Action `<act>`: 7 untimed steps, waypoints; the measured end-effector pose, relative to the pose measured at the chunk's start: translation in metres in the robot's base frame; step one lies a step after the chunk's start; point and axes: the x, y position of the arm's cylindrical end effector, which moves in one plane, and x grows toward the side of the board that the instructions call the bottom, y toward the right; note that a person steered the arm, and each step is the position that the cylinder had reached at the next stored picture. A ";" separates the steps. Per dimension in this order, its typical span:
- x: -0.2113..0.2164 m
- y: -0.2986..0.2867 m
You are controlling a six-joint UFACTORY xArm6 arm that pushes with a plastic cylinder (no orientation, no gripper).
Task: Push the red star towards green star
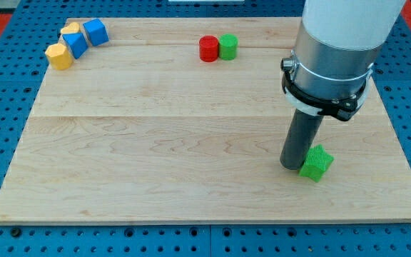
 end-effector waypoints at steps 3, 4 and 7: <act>-0.019 0.019; -0.061 0.017; -0.182 0.114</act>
